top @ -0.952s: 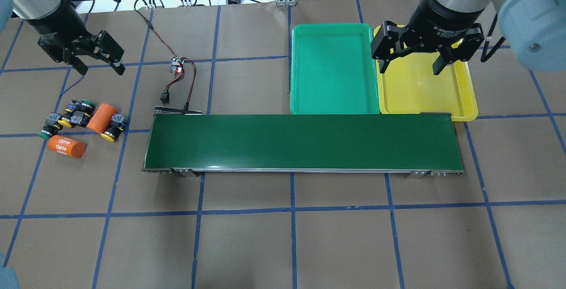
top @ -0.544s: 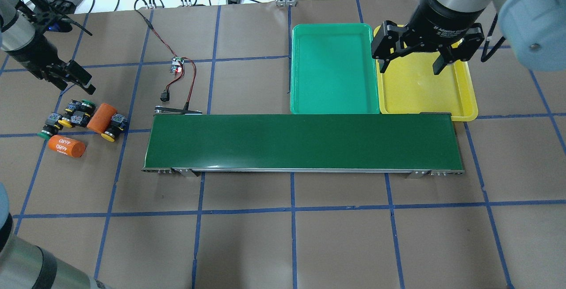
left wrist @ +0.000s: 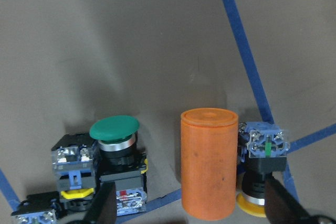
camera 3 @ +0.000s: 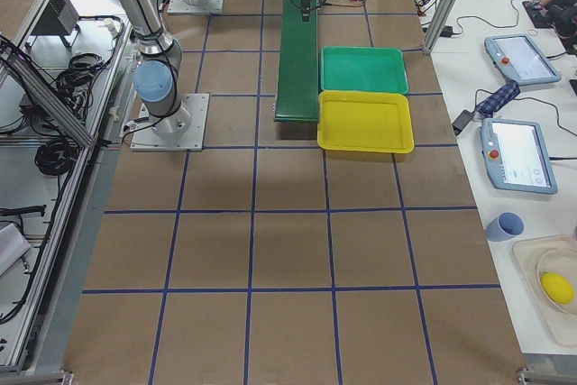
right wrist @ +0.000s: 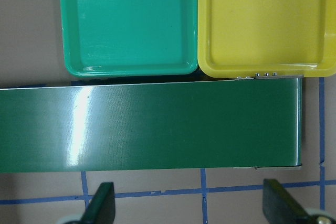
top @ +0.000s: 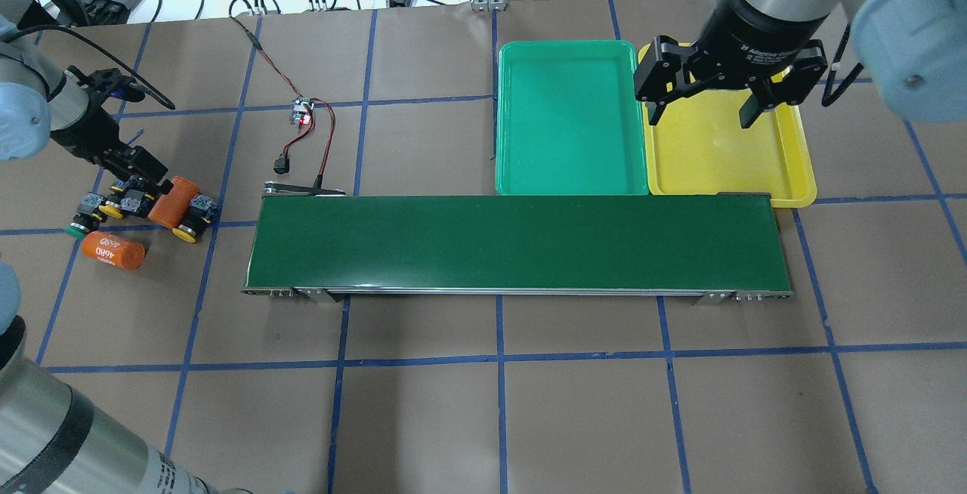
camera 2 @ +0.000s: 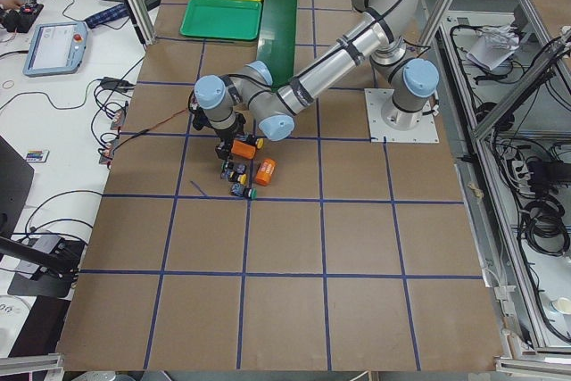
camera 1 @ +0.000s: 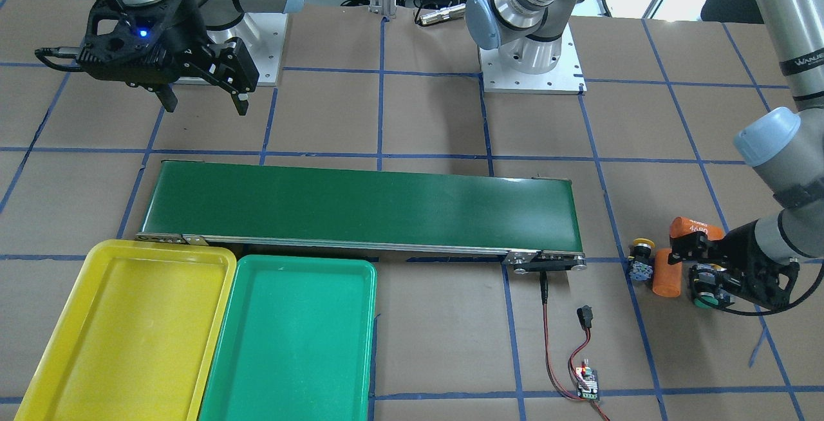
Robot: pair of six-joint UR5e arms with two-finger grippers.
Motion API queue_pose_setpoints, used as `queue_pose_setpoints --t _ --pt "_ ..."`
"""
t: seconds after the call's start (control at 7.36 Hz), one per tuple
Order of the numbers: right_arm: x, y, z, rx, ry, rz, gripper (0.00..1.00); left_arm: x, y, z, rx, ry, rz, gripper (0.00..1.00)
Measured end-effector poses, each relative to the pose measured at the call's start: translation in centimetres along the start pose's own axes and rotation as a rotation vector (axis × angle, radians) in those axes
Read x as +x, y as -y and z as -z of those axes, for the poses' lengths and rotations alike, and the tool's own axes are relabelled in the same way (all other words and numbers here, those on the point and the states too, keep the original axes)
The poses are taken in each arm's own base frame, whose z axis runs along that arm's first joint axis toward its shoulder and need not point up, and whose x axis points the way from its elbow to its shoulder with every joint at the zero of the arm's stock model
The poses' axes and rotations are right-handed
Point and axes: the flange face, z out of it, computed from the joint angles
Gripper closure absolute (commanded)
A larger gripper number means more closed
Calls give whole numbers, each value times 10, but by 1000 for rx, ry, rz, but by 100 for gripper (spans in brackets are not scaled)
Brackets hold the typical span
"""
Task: Sort buttons by color to trays
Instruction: 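Grasp an orange cylinder with the left gripper and lift it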
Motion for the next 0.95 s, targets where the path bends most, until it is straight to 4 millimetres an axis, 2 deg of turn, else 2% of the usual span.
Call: queue_pose_setpoints --t 0.14,0.54,0.68,0.95 --pt "0 0 0 1 0 0 0 2 -2 -10 -4 -7 -1 0" --pt "-1 -1 1 2 2 0 0 5 0 -24 -10 -19 0 0" --pt "-1 -1 1 2 2 0 0 5 1 -29 -14 -25 2 8" --pt "-1 -1 1 1 2 0 0 4 2 -33 -18 -30 3 36"
